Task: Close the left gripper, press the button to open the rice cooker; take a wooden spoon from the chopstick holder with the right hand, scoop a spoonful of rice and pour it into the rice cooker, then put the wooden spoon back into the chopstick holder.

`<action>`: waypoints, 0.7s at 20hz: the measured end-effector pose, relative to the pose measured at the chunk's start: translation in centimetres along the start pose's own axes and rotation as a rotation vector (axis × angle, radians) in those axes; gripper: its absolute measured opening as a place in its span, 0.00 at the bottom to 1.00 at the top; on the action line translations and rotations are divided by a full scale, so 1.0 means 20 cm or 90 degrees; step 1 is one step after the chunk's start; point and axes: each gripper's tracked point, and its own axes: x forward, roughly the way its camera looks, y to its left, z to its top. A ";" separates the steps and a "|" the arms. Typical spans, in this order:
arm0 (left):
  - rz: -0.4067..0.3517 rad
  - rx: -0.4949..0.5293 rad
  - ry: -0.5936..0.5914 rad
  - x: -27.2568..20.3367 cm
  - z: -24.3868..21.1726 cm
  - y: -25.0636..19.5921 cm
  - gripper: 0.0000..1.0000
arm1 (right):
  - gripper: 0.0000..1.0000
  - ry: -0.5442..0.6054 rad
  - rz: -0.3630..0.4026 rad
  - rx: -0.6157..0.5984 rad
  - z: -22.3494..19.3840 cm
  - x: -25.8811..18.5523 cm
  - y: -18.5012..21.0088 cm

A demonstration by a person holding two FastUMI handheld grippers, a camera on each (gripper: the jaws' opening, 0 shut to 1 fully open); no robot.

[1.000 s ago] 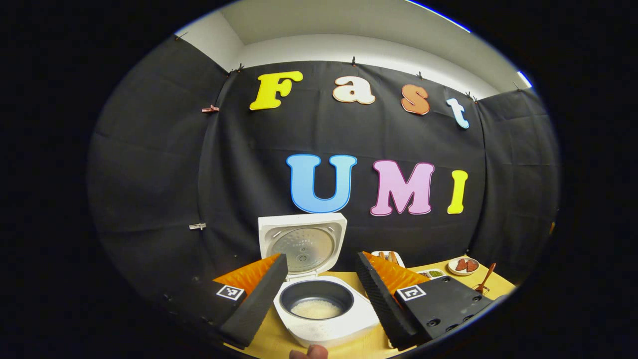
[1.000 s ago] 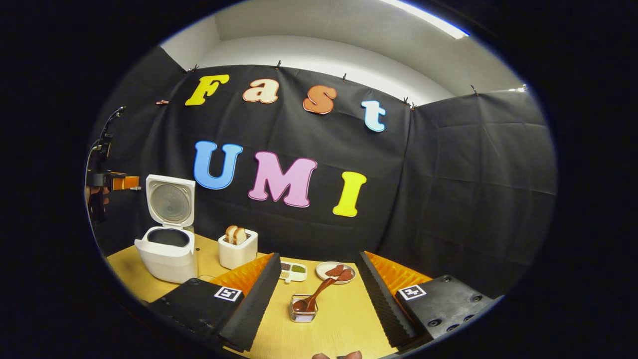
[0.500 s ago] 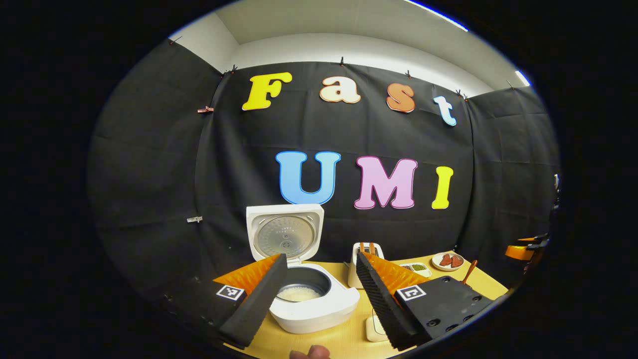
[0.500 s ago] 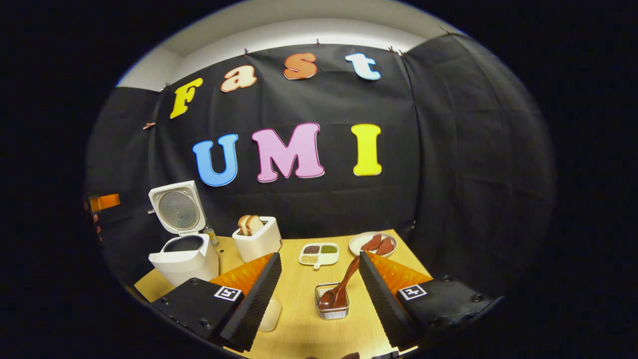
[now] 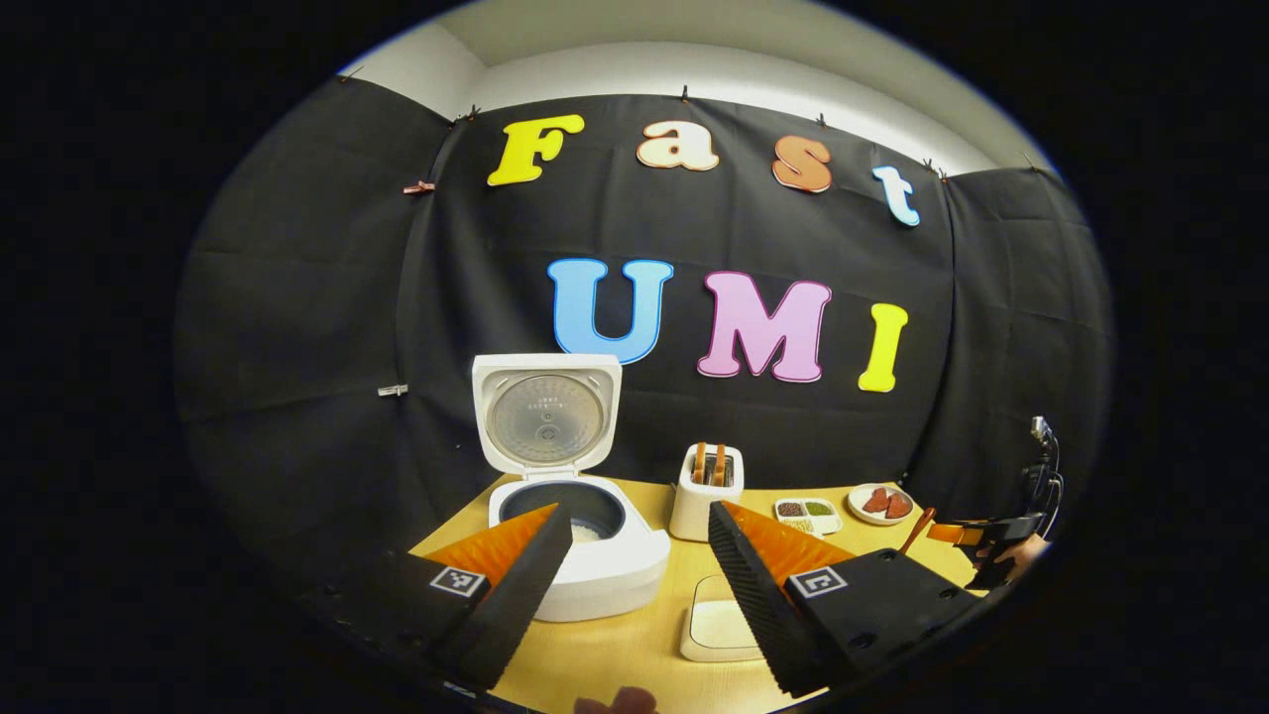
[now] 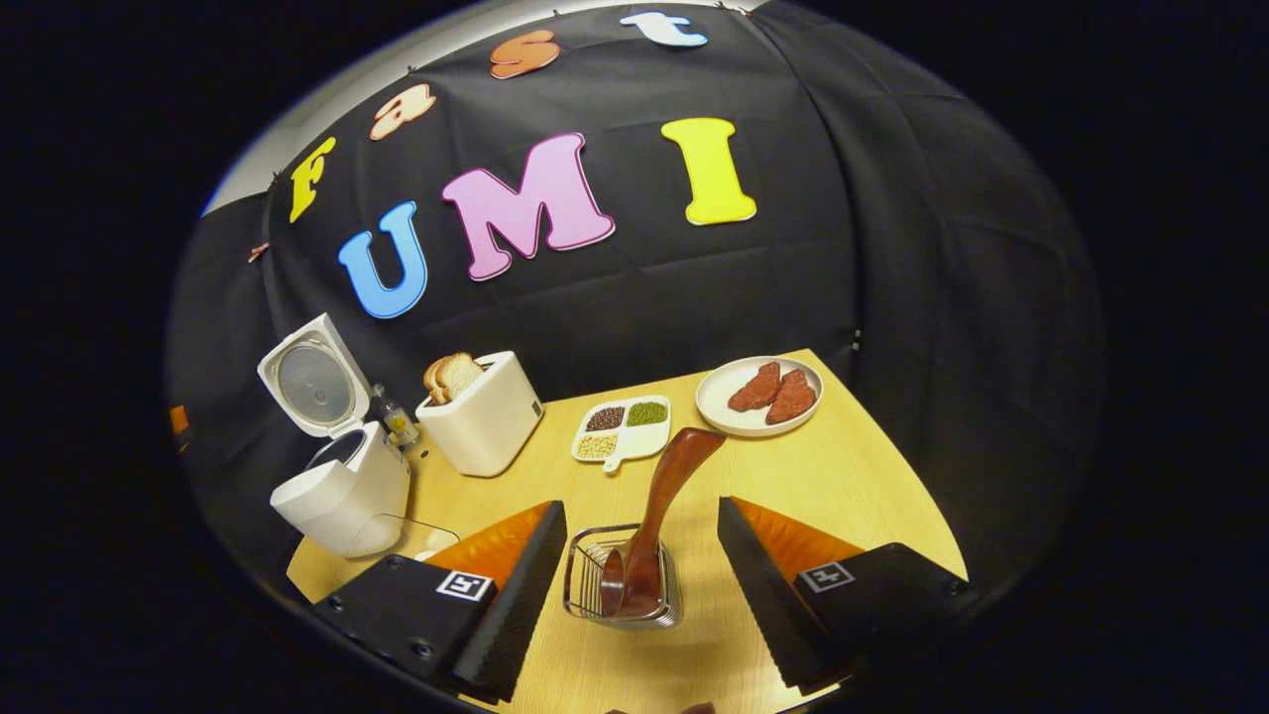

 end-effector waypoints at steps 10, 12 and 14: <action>0.095 -0.017 0.039 -0.03 -0.09 0.07 0.95 | 0.63 0.069 0.033 0.015 -0.17 0.43 -0.05; 0.106 -0.023 0.046 -0.05 -0.11 0.10 0.95 | 0.33 0.061 0.017 -0.005 -0.17 0.40 -0.07; 0.113 -0.028 0.044 -0.07 -0.11 0.12 0.95 | 0.26 0.038 0.034 -0.006 -0.13 0.31 -0.03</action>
